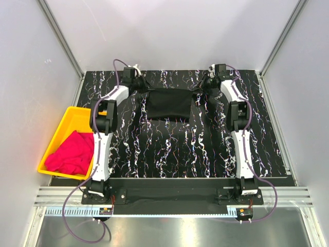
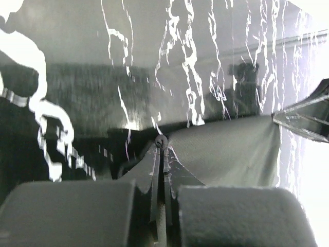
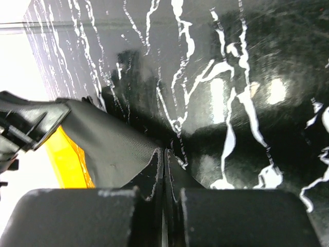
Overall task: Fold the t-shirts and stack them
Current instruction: Fold the tshirt
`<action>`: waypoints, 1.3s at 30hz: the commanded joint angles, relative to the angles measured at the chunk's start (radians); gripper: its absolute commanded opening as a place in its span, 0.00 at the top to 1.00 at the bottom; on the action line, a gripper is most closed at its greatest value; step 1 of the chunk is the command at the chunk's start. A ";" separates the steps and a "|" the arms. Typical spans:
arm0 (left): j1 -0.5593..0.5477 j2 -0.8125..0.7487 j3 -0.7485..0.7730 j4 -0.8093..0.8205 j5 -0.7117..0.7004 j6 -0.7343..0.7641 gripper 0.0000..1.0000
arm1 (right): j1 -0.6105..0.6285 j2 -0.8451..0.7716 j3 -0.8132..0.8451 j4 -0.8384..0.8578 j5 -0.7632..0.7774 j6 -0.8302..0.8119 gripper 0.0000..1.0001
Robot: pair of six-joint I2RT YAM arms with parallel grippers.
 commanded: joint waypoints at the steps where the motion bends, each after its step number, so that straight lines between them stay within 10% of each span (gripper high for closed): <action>1: 0.010 -0.208 -0.076 0.061 -0.019 0.025 1.00 | 0.002 -0.120 -0.004 0.019 -0.006 -0.001 0.99; 15: 0.028 -0.304 -0.241 -0.019 -0.034 0.008 1.00 | 0.037 -0.181 -0.047 0.028 -0.030 0.024 0.99; 29: 0.056 -0.032 0.029 -0.036 -0.007 -0.042 0.94 | 0.036 0.068 0.195 0.071 -0.032 0.071 0.96; 39: 0.071 -0.020 0.101 -0.039 -0.061 -0.024 0.63 | 0.007 0.145 0.272 0.168 -0.010 0.192 0.72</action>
